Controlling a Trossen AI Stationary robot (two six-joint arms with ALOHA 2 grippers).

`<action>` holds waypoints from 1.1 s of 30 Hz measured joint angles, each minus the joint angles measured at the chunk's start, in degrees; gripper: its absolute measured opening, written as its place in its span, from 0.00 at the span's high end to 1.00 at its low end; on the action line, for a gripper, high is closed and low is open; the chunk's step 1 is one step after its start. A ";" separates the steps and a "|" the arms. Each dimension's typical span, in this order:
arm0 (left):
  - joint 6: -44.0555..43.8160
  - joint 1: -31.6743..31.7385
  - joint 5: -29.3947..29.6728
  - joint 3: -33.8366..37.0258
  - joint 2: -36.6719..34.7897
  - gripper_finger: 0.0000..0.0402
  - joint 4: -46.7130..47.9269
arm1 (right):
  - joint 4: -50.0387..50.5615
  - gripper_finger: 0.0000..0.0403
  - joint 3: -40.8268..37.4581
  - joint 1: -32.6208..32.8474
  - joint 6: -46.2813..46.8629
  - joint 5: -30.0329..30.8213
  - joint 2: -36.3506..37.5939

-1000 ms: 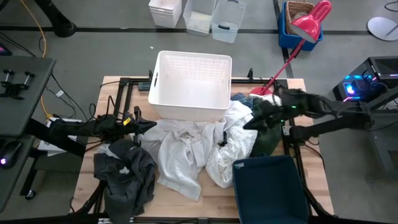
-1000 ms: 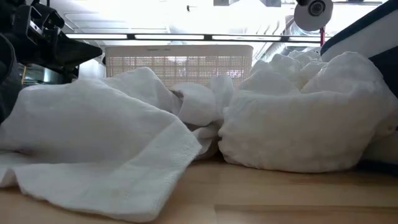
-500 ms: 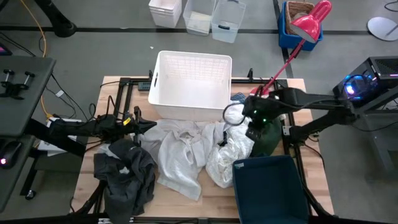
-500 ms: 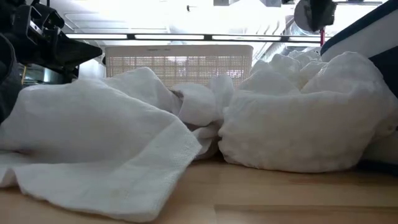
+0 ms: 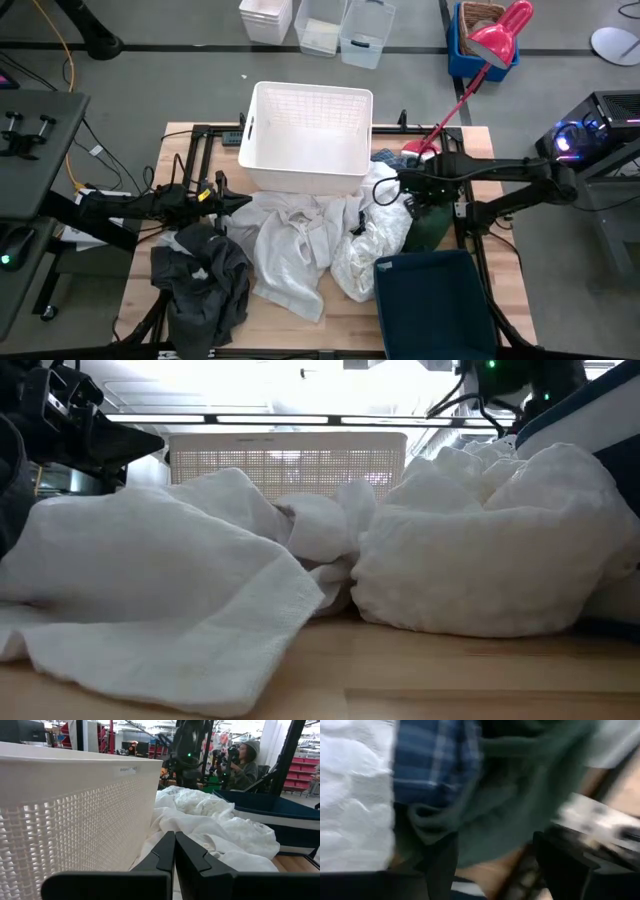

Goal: Sort clothes
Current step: Put the green polo shirt into the blue laundry bin

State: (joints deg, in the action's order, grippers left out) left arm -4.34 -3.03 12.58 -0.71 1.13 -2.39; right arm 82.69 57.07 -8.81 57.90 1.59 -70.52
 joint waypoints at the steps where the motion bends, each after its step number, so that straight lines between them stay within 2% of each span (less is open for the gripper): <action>1: -0.01 0.00 0.00 0.00 0.00 1.00 0.00 | -2.68 0.37 -1.74 -0.58 -1.15 -0.85 1.19; 10: 0.00 -0.01 0.00 0.00 -0.01 1.00 0.02 | -9.16 0.37 -13.11 -1.30 -10.26 1.53 4.27; 15: -0.02 -0.02 -0.01 0.00 0.00 1.00 -0.09 | -15.83 0.39 -11.96 -1.80 -12.96 6.56 1.36; 22: 0.00 -0.02 0.02 0.00 0.00 1.00 -0.20 | -18.43 0.39 -11.96 -2.57 -8.58 6.10 -4.21; 27: 0.00 0.00 0.02 0.00 0.00 1.00 -0.07 | -20.48 0.40 -11.96 -1.95 -9.75 5.36 -9.83; 29: -0.02 -0.01 0.02 0.00 0.00 1.00 -0.07 | -21.04 0.47 -11.96 -1.88 -11.21 5.40 -12.38; 30: -0.02 -0.02 0.02 0.00 0.00 1.00 -0.07 | -21.60 0.54 -11.96 -1.64 -11.54 5.36 -13.44; 33: -0.01 -0.01 0.02 0.00 -0.01 1.00 -0.06 | -22.67 0.85 -11.96 -0.60 -11.93 4.89 -15.54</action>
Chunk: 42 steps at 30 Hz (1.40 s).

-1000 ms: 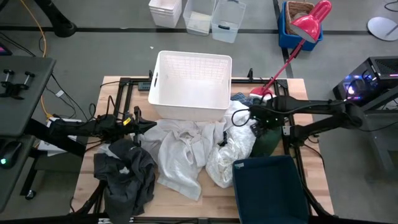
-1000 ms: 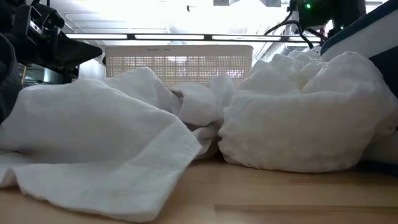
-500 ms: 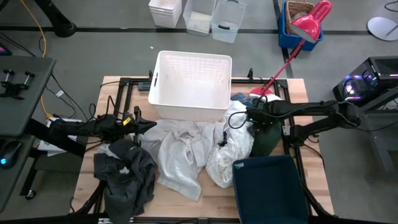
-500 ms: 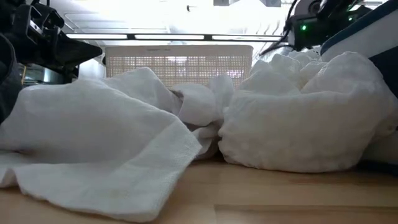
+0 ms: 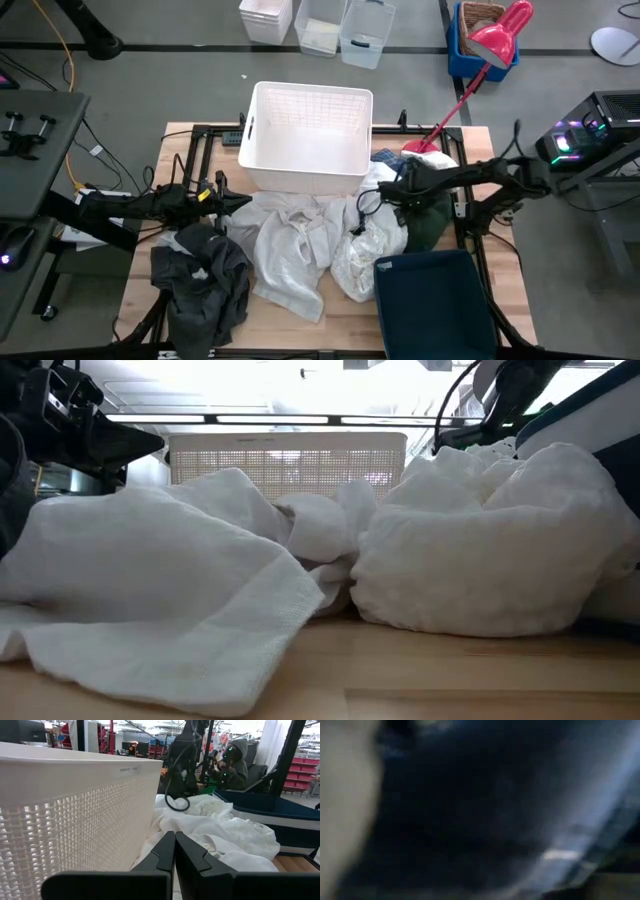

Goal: Sort clothes
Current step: Put the green polo shirt into the blue laundry bin

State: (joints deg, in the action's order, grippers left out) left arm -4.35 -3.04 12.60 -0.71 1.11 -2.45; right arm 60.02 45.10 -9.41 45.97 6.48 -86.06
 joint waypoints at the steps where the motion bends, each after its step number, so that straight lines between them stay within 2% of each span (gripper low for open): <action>1: 0.01 -0.01 0.00 0.00 0.01 1.00 0.03 | 0.03 0.92 0.16 0.60 -0.59 -0.63 0.04; 5: -0.01 0.01 0.00 0.00 -0.01 1.00 0.03 | 9.08 0.97 7.25 4.75 0.30 -3.59 3.61; 12: 0.01 -0.01 0.00 0.00 -0.01 1.00 0.06 | 30.65 0.99 36.72 11.93 2.95 -4.52 12.24; 15: 0.01 -0.01 0.01 0.00 0.00 1.00 0.06 | 28.37 0.99 49.52 13.59 4.46 -1.88 15.41; 18: 0.01 -0.01 0.00 0.00 0.01 1.00 -0.04 | 23.30 0.99 61.96 15.29 3.58 5.65 16.92; 22: 0.00 0.00 0.02 0.00 0.01 1.00 0.03 | 9.57 0.99 74.40 18.16 -6.86 16.09 17.21; 25: 0.01 0.00 0.00 0.00 0.01 1.00 0.00 | -2.65 0.99 78.63 19.36 -18.24 16.47 16.33; 28: 0.01 0.01 0.00 0.00 0.00 1.00 -0.32 | -11.41 0.99 80.54 21.09 -26.60 10.67 14.87; 31: 0.01 0.01 0.00 0.00 0.01 1.00 -0.32 | -11.56 0.99 81.29 24.38 -29.54 3.67 13.32; 34: 0.01 0.01 0.00 0.00 0.01 1.00 -0.32 | -6.23 0.99 81.10 28.32 -26.08 1.88 12.19; 38: 0.01 -0.01 0.00 0.00 0.01 1.00 -0.32 | 2.56 0.99 81.07 34.04 -14.65 1.99 10.77; 42: 0.01 -0.01 0.01 0.00 0.01 1.00 -0.32 | 2.62 0.99 81.09 42.07 -5.14 1.74 8.46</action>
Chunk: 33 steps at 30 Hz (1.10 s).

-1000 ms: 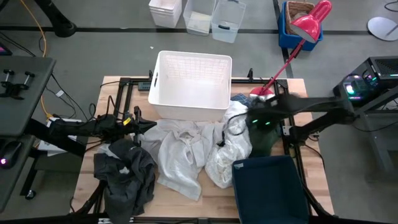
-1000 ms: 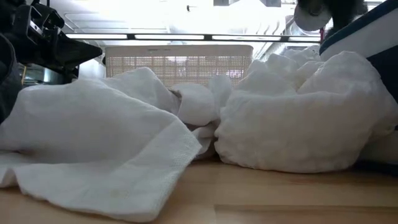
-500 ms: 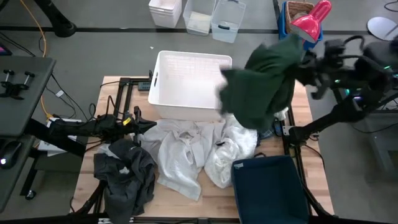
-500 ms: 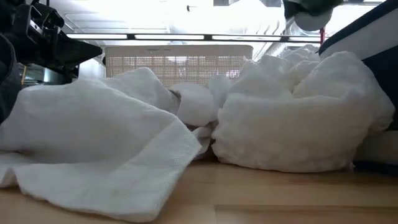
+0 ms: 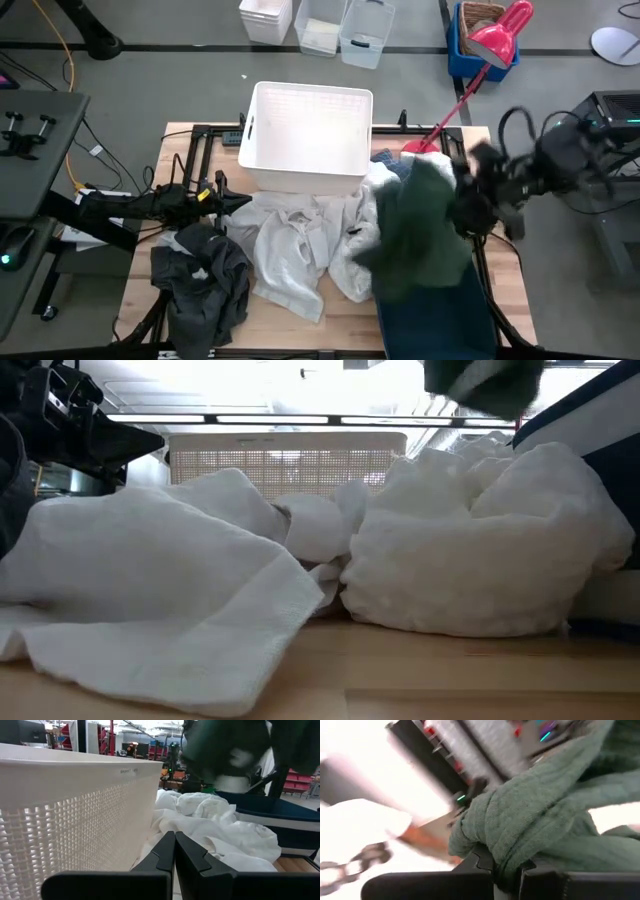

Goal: Sort clothes
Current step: Put the green polo shirt into the blue laundry bin

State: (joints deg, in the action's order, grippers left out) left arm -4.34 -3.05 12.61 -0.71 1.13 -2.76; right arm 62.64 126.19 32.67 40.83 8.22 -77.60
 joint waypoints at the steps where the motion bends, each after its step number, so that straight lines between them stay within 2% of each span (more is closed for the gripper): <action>1: 0.00 0.00 -0.01 0.00 0.00 1.00 0.00 | -0.61 0.99 0.04 2.22 2.16 -0.21 -0.44; 5: 0.00 0.00 0.00 0.00 0.00 1.00 -0.01 | 1.43 0.99 0.45 10.37 9.90 4.44 -0.82; 9: 0.00 0.02 -0.01 0.00 0.00 1.00 -0.02 | 11.87 0.99 -2.86 16.14 19.72 7.91 -0.82; 15: 0.00 0.02 -0.01 0.00 0.00 1.00 -0.02 | 22.06 0.99 -13.22 21.51 34.06 7.15 -0.74; 19: 0.00 0.00 0.02 0.00 -0.01 1.00 -0.02 | 27.53 0.99 -22.64 23.43 46.62 0.98 -0.77; 22: 0.00 0.00 0.00 0.00 0.00 1.00 -0.02 | 21.72 0.99 -30.46 24.59 51.73 -3.25 -0.72; 28: 0.00 0.02 -0.01 0.00 -0.02 1.00 -0.02 | -5.30 0.98 -45.27 22.33 52.11 -14.56 -5.51; 33: 0.00 0.02 -0.01 0.00 0.00 1.00 0.02 | -17.17 0.86 -49.03 19.65 57.64 -19.32 -11.54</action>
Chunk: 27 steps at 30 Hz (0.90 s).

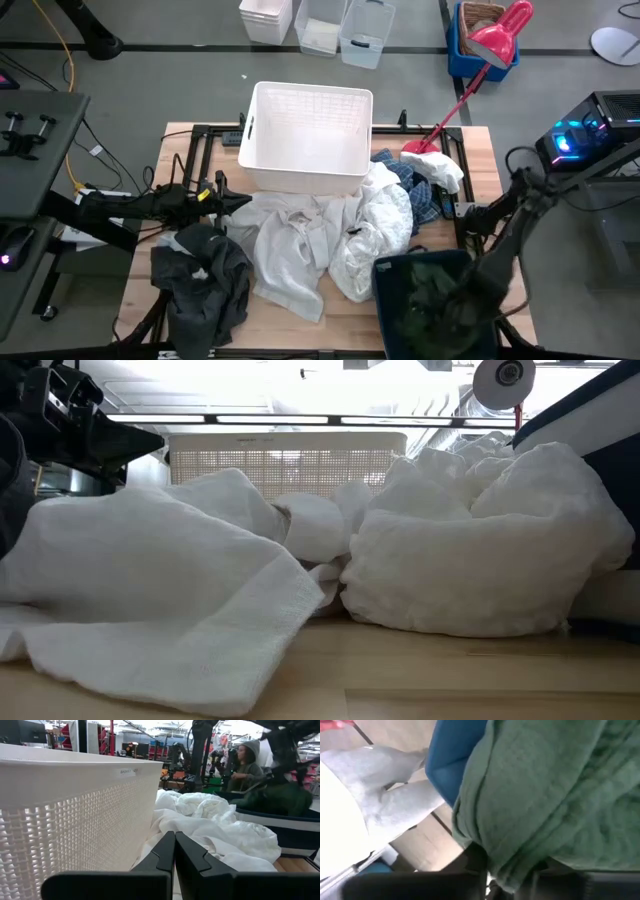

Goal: Sort clothes
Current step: Put the green polo shirt into the blue laundry bin, then put the blue checkered polo shirt into the blue laundry bin

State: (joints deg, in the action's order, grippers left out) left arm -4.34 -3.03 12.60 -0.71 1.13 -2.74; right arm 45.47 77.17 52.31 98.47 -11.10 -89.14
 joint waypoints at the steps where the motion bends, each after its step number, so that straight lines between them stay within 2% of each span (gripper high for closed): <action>1: -0.02 0.00 0.02 0.00 0.00 1.00 0.00 | -0.83 0.82 0.19 -0.55 -0.60 -1.07 -1.19; 7: -0.01 -0.01 0.01 0.00 -0.01 1.00 -0.04 | 2.26 0.60 6.11 -1.92 -4.51 -5.87 -6.57; 13: 0.00 0.01 0.00 0.00 -0.02 1.00 -0.04 | 22.23 0.44 12.81 -4.73 -8.71 -5.60 -8.42; 15: -0.01 0.00 0.00 0.00 0.00 1.00 -0.04 | 29.59 0.42 15.50 -6.79 -7.88 -1.76 -7.60; 18: -0.01 -0.01 0.01 0.00 0.00 1.00 -0.04 | 42.07 0.41 18.80 -11.29 -2.76 7.41 -5.12; 20: -0.02 0.00 0.00 0.00 -0.02 1.00 -0.05 | 45.26 0.41 18.50 -15.17 -0.06 12.15 -2.48; 22: 0.00 -0.02 0.00 0.00 0.00 1.00 -0.02 | 41.65 0.42 14.58 -19.27 0.69 16.88 2.14; 27: -0.01 0.00 0.01 0.00 -0.02 1.00 0.01 | 43.74 0.43 2.04 -31.72 3.24 23.52 12.29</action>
State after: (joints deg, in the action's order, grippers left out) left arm -4.35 -3.04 12.61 -0.71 1.10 -2.74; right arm 89.20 79.21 20.60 101.71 12.42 -76.85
